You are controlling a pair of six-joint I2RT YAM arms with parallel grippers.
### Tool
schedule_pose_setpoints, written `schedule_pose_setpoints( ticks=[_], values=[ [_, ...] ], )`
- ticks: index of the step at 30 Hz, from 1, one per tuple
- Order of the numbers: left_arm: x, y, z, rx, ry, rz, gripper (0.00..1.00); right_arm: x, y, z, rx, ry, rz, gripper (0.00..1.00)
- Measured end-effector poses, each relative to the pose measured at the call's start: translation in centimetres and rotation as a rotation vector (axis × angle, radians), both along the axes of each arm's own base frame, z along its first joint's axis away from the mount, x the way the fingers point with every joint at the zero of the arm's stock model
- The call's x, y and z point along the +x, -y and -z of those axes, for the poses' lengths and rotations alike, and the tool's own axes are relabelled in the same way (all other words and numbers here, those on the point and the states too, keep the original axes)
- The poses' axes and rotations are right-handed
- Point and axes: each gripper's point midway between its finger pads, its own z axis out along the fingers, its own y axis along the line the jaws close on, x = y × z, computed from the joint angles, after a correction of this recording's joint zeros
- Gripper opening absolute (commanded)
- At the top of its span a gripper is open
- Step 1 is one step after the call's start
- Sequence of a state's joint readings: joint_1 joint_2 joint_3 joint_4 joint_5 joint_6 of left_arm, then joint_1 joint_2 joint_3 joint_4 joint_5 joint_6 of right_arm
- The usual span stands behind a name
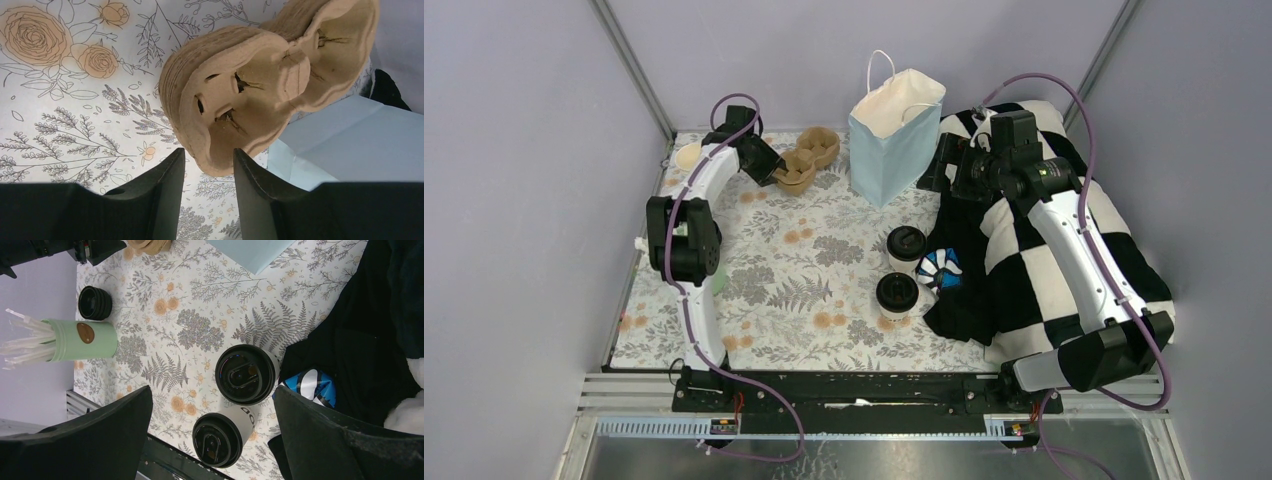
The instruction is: Pack the takeout coffee
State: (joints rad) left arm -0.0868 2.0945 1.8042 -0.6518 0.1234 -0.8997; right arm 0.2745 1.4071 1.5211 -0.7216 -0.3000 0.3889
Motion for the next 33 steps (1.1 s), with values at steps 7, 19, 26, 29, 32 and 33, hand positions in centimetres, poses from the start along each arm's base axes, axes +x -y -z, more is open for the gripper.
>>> schedule_pose_setpoints(
  ticks=[7, 19, 26, 29, 32, 33],
  values=[
    [0.4, -0.4, 0.6, -0.021, -0.002, -0.037, 0.41, 0.0, 0.0, 0.0, -0.004, 0.005, -0.005, 0.97],
    [1.1, -0.3, 1.4, -0.031, 0.003, -0.046, 0.27, 0.0, 0.0, 0.0, -0.007, 0.007, -0.008, 0.97],
    [1.3, -0.3, 1.3, -0.034, 0.009, -0.049, 0.09, 0.0, 0.0, 0.0, -0.011, 0.01, -0.013, 0.97],
    [1.5, -0.3, 1.2, -0.037, 0.02, -0.053, 0.02, 0.0, -0.1, 0.0, -0.011, 0.01, -0.016, 0.97],
    [1.6, -0.3, 1.2, -0.043, 0.02, -0.066, 0.0, -0.1, -0.1, 0.0, -0.011, 0.01, -0.018, 0.97],
    [1.6, -0.4, 1.2, -0.048, 0.021, -0.07, 0.0, -0.1, -0.2, 0.0, -0.012, 0.011, -0.019, 0.97]
  ],
)
